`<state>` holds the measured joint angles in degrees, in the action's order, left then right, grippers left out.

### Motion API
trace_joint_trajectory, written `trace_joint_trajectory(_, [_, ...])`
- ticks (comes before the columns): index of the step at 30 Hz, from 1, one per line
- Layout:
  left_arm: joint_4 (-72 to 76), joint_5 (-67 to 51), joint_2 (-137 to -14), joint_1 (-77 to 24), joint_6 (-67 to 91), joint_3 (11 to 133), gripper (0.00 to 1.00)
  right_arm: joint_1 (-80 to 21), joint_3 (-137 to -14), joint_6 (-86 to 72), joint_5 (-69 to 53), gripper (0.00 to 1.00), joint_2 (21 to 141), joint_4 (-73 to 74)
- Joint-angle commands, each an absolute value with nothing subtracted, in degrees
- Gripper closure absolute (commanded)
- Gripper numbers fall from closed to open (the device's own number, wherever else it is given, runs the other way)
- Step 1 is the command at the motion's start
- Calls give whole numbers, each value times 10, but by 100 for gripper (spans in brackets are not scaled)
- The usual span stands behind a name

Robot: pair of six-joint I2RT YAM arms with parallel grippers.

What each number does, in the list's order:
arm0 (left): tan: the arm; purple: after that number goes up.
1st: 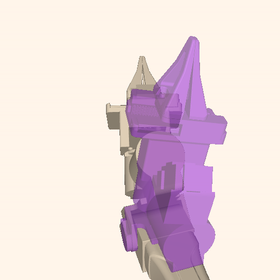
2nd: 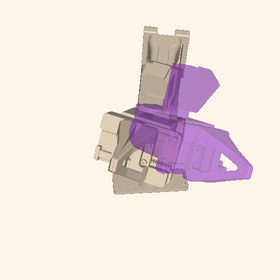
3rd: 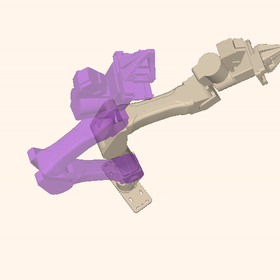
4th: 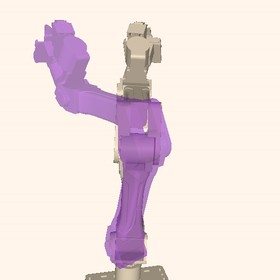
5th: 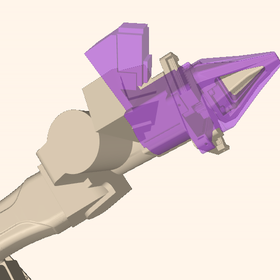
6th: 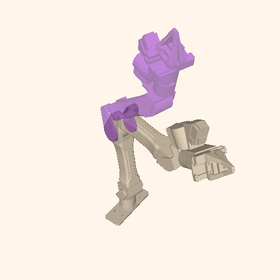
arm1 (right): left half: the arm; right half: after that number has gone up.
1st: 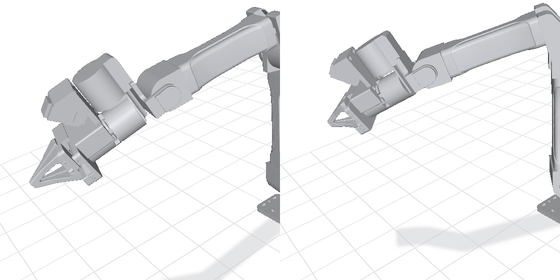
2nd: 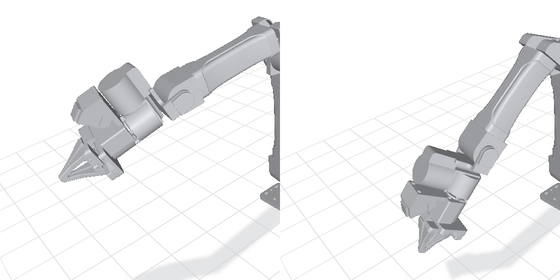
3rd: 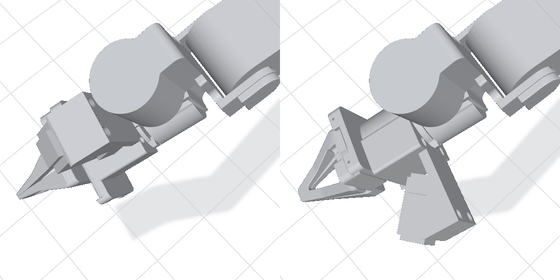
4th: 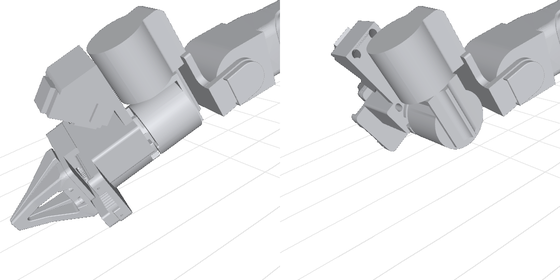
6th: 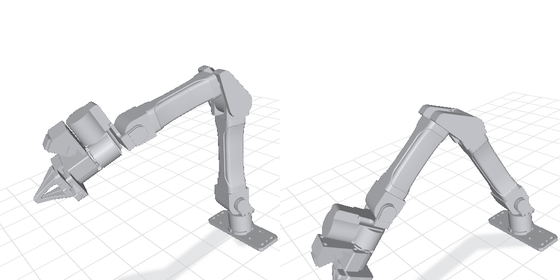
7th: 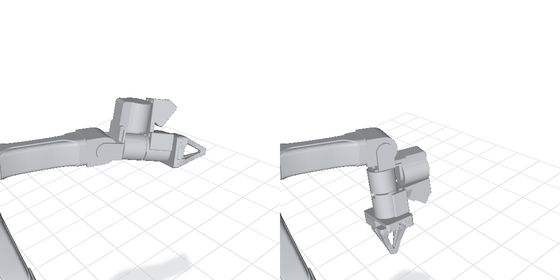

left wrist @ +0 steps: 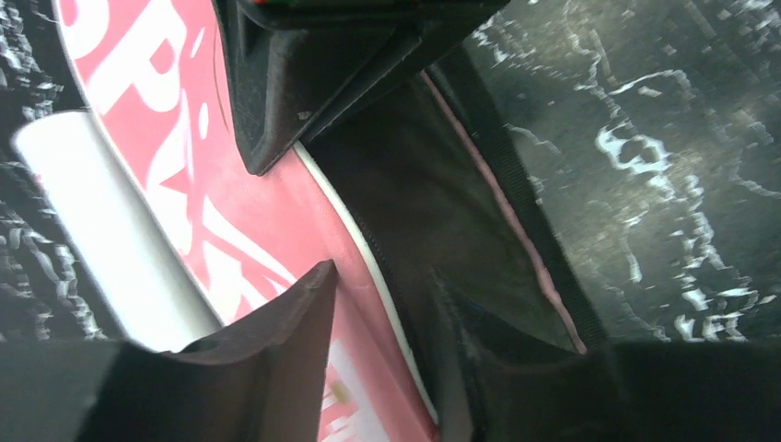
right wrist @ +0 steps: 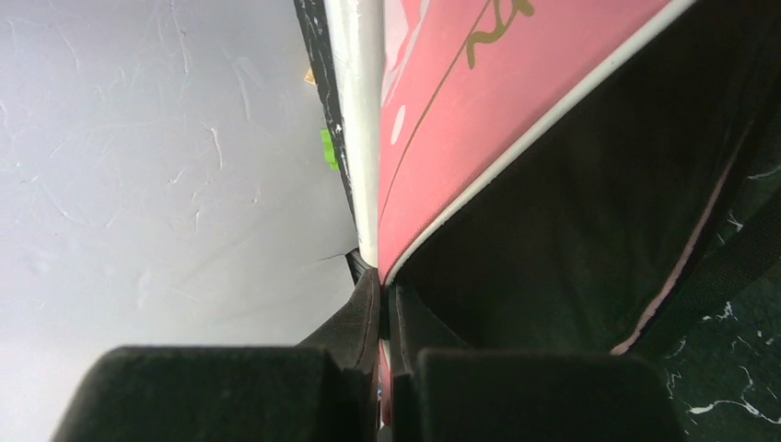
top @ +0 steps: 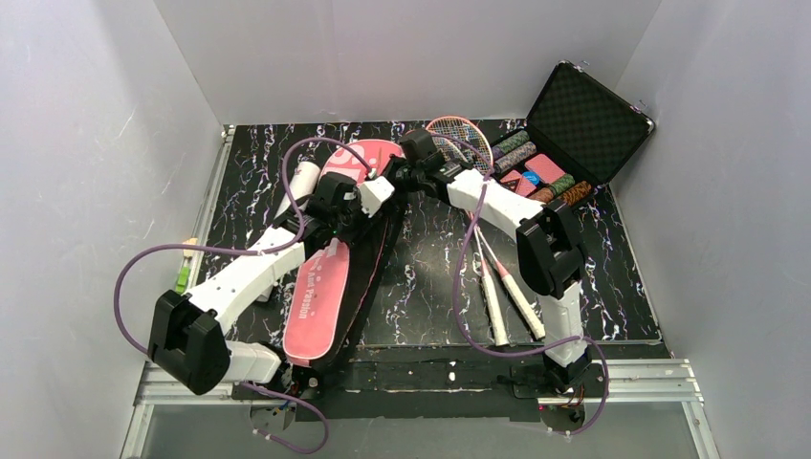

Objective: Pack up the badminton gear

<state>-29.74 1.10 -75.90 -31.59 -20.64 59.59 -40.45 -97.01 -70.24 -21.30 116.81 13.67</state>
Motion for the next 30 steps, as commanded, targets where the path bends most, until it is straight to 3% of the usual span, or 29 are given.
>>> trace_joint_trajectory(1, [-307,76,-729,-314,-234,583,75,-413,-1033,-708,-258,99,1161,101])
trace_joint_trajectory(3, [-305,81,-717,-314,-236,577,95,-415,-1043,-709,-264,99,1164,99])
trace_joint_trajectory(4, [-305,82,-711,-314,-236,576,100,-415,-1045,-709,-266,99,1165,99])
trace_joint_trajectory(9, [-309,99,-693,-314,-233,578,100,-415,-1039,-715,-283,99,1162,81])
trace_joint_trajectory(14, [-334,109,-681,-309,-217,595,100,-408,-1051,-702,-322,58,1165,83])
trace_joint_trajectory(18, [-340,97,-668,-301,-210,597,100,-372,-1024,-649,-329,36,1128,115])
trace_joint_trajectory(20, [-338,97,-669,-299,-208,595,100,-349,-1004,-599,-305,29,1101,161])
trace_joint_trajectory(27, [-298,46,-655,-293,-199,581,100,-254,-924,-414,-177,21,1029,340])
trace_joint_trajectory(30, [-281,14,-665,-289,-200,576,100,-226,-859,-374,-123,28,1003,339])
